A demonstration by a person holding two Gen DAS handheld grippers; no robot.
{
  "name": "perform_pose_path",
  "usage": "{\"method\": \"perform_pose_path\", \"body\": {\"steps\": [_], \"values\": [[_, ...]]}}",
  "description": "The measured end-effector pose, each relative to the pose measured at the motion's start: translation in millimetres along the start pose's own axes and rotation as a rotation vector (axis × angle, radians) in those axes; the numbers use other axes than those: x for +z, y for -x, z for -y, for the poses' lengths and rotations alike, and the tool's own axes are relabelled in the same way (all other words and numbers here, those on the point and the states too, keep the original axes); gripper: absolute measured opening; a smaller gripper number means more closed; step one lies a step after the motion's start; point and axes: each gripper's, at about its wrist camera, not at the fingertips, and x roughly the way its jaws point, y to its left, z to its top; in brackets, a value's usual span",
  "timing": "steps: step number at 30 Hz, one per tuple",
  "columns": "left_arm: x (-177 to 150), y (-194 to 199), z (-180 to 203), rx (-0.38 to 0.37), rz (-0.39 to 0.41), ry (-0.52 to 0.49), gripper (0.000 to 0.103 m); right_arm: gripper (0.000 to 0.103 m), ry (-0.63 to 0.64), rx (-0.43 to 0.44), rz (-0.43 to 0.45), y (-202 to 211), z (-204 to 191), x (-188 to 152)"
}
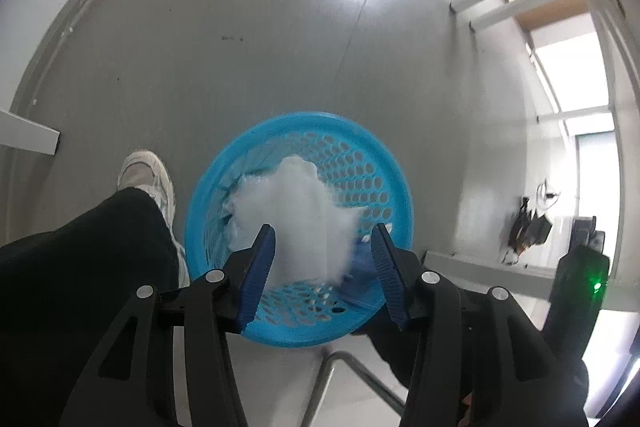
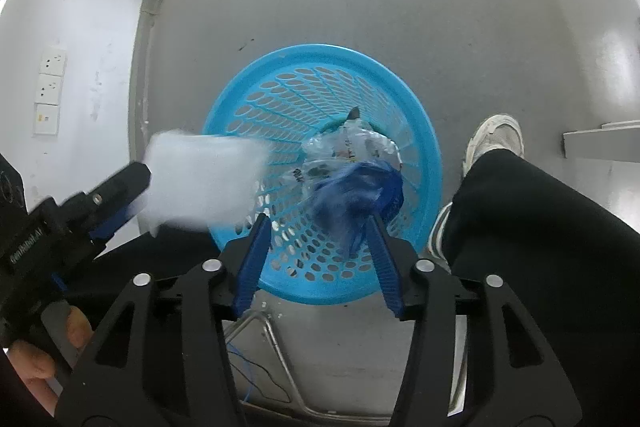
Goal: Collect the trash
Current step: 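Open both tools over the basket to drop the bag and tissue, then raise both open tools from the basket back up to the table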
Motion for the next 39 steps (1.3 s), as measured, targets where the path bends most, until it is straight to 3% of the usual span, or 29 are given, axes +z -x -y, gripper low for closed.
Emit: {"method": "perform_pose_path", "body": {"steps": [11,17,23,25,32,39], "values": [[-13,12,10,0.034,0.008,-0.070,0.049,0.048,0.084,-0.068,0.059,22,-17,-16],[-31,51,18,0.046,0.088,-0.141,0.049,0.053,0.167,-0.038,0.128,60,-33,-39],[-58,89,16,0.020,0.141,-0.194,0.051,0.054,0.243,-0.042,0.188,91,-48,-70],[-65,102,19,0.013,0.166,-0.212,0.051,0.060,0.273,-0.043,0.230,107,-53,-81],[-104,135,32,0.017,0.199,-0.323,0.055,0.060,0.342,-0.033,0.334,157,-56,-126],[-144,186,54,0.039,0.280,-0.458,0.067,0.064,0.389,-0.021,0.446,215,-50,-175]]}}
